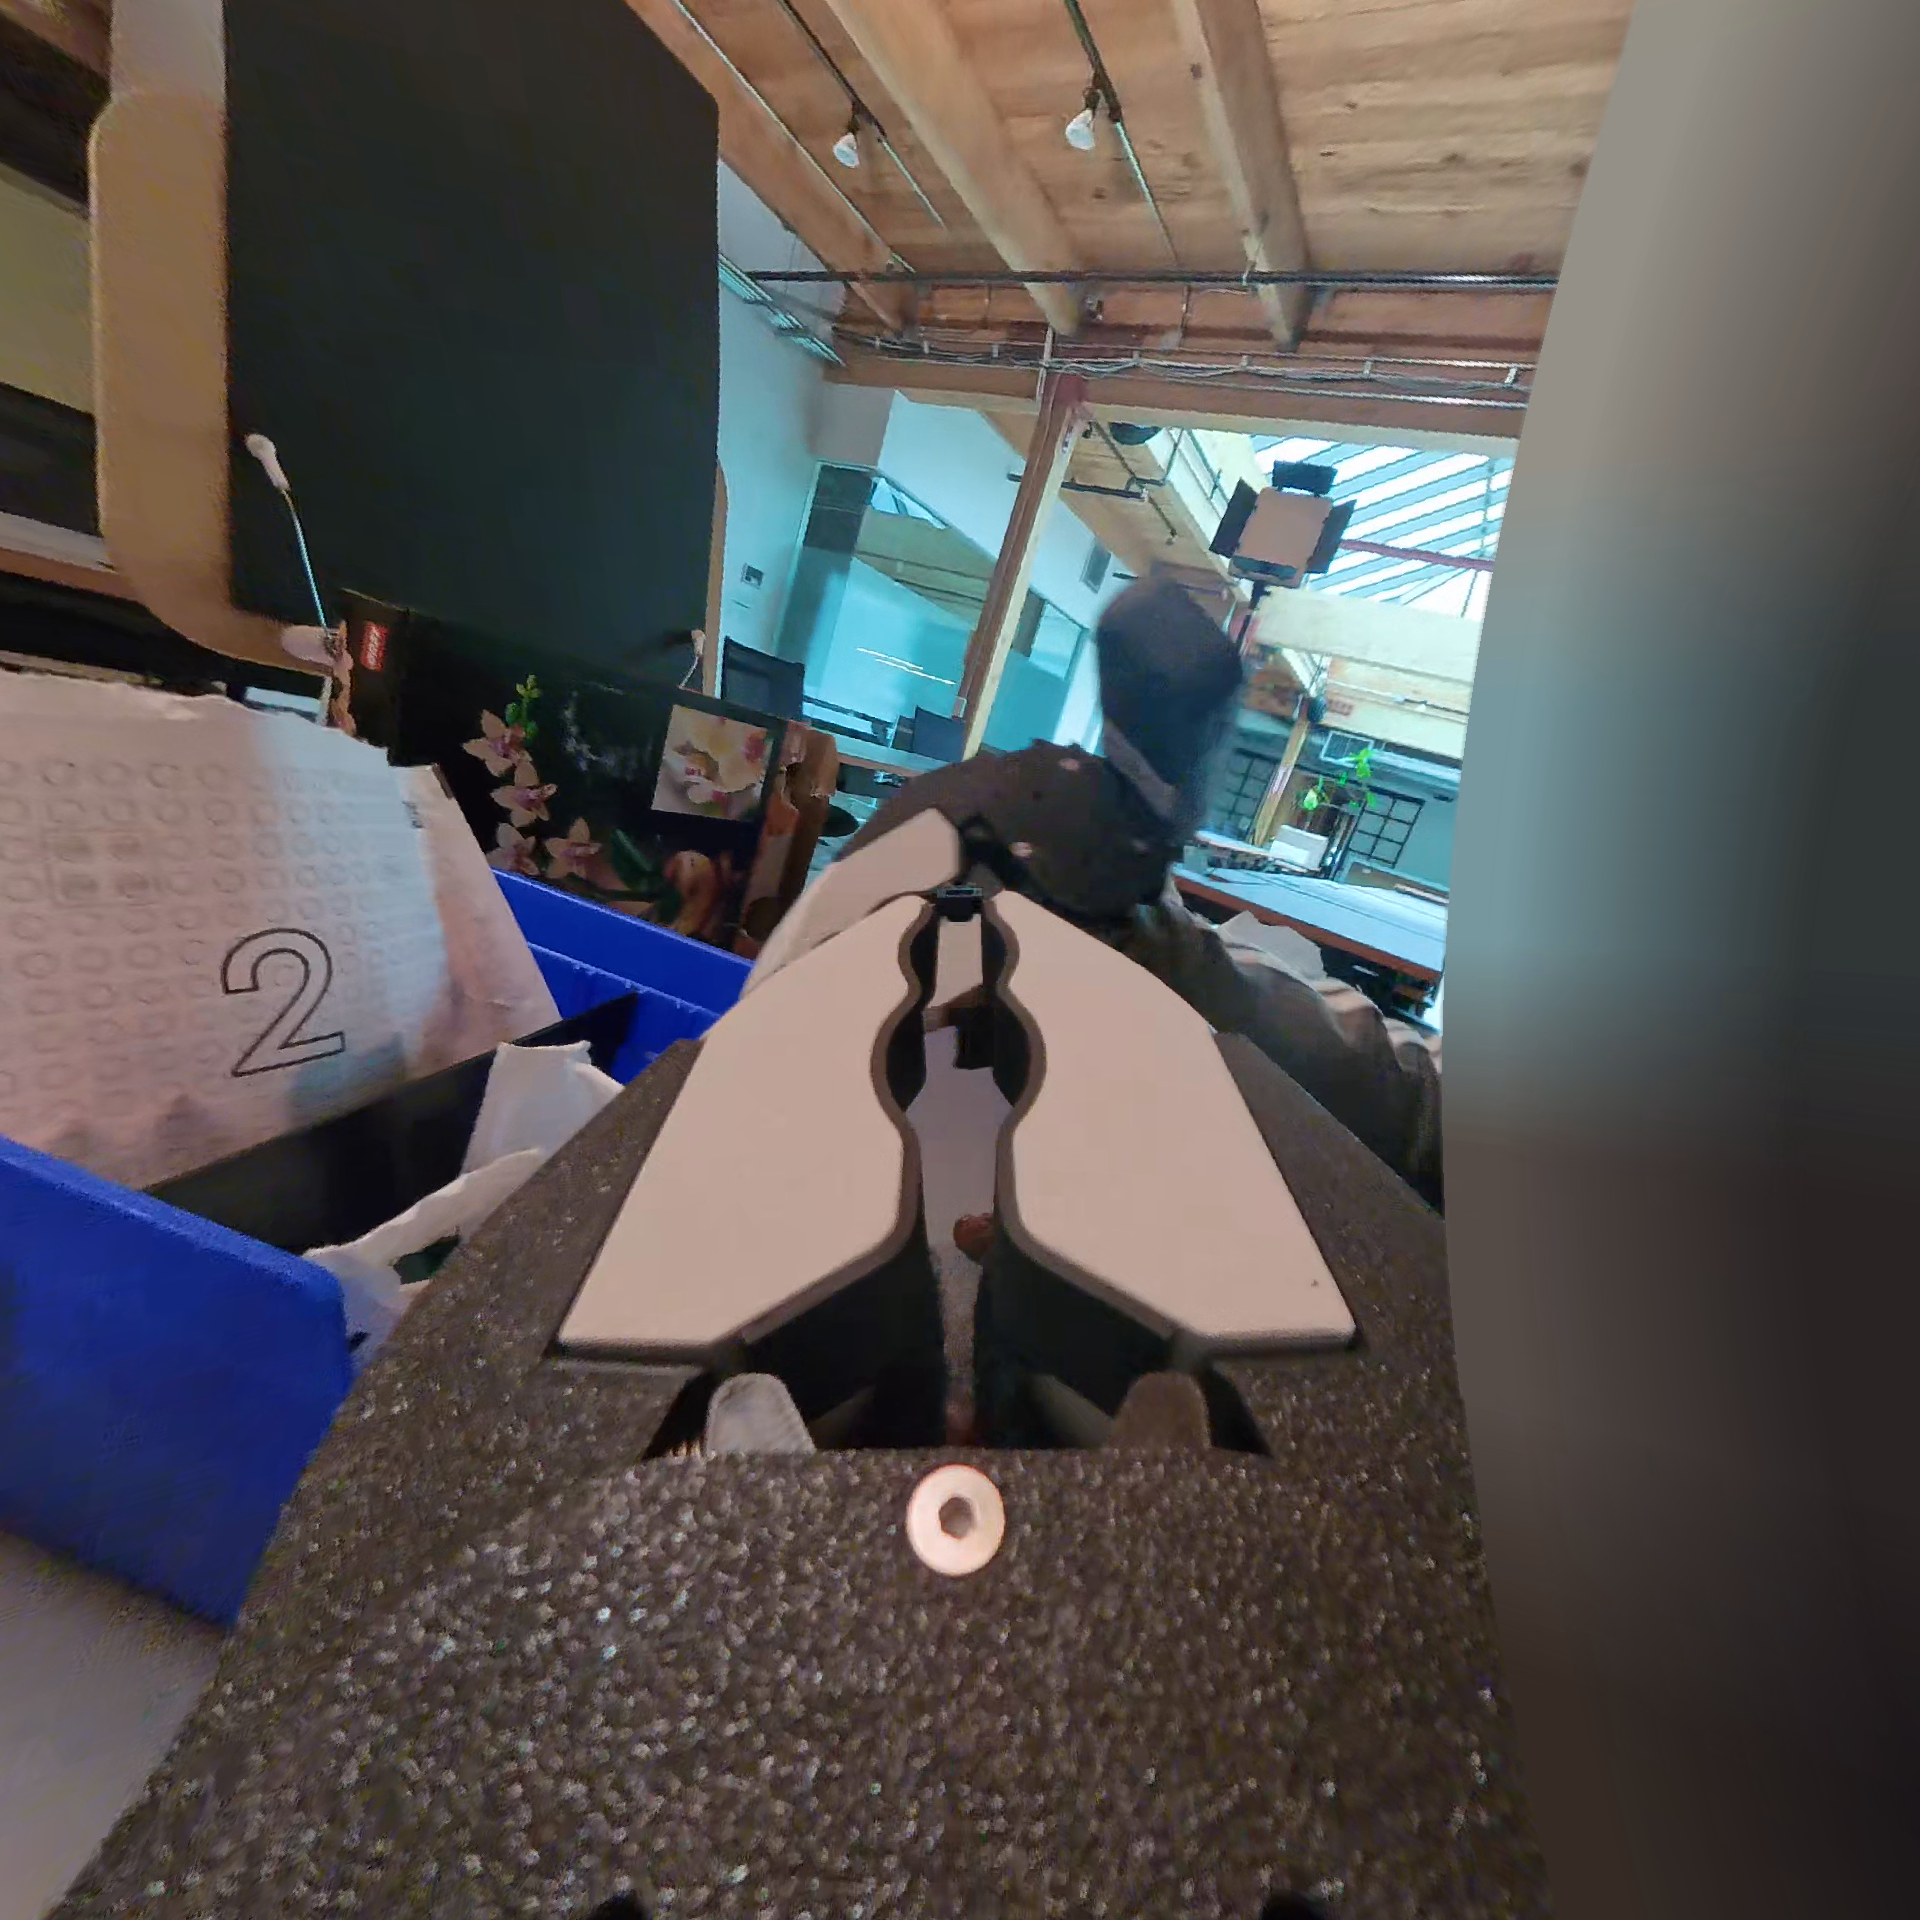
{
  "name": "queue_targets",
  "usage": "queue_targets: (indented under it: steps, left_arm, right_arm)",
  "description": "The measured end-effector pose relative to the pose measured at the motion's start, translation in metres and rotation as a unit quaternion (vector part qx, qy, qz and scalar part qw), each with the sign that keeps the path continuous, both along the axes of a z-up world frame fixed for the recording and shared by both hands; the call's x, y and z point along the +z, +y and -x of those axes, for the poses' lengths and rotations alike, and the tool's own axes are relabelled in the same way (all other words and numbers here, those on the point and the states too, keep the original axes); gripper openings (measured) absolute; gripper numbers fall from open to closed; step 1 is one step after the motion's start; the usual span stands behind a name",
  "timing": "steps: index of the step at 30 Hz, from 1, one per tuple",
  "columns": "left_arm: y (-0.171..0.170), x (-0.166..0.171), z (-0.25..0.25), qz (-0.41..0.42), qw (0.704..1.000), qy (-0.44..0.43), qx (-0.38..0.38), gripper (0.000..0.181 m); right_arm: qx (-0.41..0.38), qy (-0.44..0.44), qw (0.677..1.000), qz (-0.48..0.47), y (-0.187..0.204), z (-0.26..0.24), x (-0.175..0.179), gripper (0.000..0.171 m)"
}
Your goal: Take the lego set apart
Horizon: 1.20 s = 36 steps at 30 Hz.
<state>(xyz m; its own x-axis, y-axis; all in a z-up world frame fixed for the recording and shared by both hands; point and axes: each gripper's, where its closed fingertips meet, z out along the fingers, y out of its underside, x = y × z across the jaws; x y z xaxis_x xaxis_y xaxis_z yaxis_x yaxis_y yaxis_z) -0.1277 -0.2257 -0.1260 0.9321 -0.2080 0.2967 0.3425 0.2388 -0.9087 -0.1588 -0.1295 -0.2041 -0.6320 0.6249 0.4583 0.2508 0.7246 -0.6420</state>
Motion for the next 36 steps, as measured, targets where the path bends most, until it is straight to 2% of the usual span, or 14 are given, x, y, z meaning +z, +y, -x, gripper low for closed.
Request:
queue_targets:
  steps: [6, 8, 10, 15, 17, 20, 26, 29, 33, 36]
  left_arm:
    - [-0.003, -0.007, 0.004, 0.004, 1.000, 0.009, 0.004, 0.007]
    - [-0.004, -0.010, 0.007, 0.006, 1.000, 0.007, 0.008, 0.007]
    - [-0.005, -0.011, 0.009, 0.004, 1.000, 0.006, 0.008, 0.007]
    - [-0.006, -0.012, 0.009, 0.002, 1.000, 0.010, 0.005, 0.007]
    - [-0.007, -0.012, 0.010, 0.002, 1.000, 0.010, 0.006, 0.007]
    - [-0.008, -0.012, 0.011, 0.000, 1.000, 0.007, 0.007, 0.007]
    - [-0.008, -0.011, 0.009, 0.001, 1.000, 0.011, 0.006, 0.007]
    - [-0.007, -0.011, 0.009, 0.002, 1.000, 0.012, 0.006, 0.007]
    - [-0.005, -0.013, 0.008, 0.007, 1.000, 0.011, 0.006, 0.007]
    - [0.000, -0.017, 0.005, 0.018, 1.000, 0.017, 0.002, 0.007]
  right_arm:
    - [0.017, -0.074, 0.995, -0.070, 0.006, 0.027, -0.019, 0.009]
    - [0.018, -0.088, 0.993, -0.082, 0.009, 0.031, -0.022, 0.020]
    - [0.024, -0.090, 0.992, -0.089, 0.010, 0.033, -0.022, 0.023]
    - [0.027, -0.115, 0.991, -0.067, 0.006, 0.027, -0.027, 0.023]
    - [0.028, -0.127, 0.990, -0.053, 0.004, 0.021, -0.031, 0.027]
    - [0.025, -0.147, 0.988, -0.035, 0.000, 0.014, -0.039, 0.043]
    - [0.013, -0.167, 0.985, -0.039, 0.000, 0.011, -0.046, 0.050]
    - [0.002, -0.186, 0.982, -0.039, 0.000, 0.009, -0.049, 0.058]
    - [0.008, -0.169, 0.985, -0.026, -0.005, 0.007, -0.041, 0.058]
    - [0.036, -0.116, 0.992, 0.037, -0.022, -0.003, -0.015, 0.045]
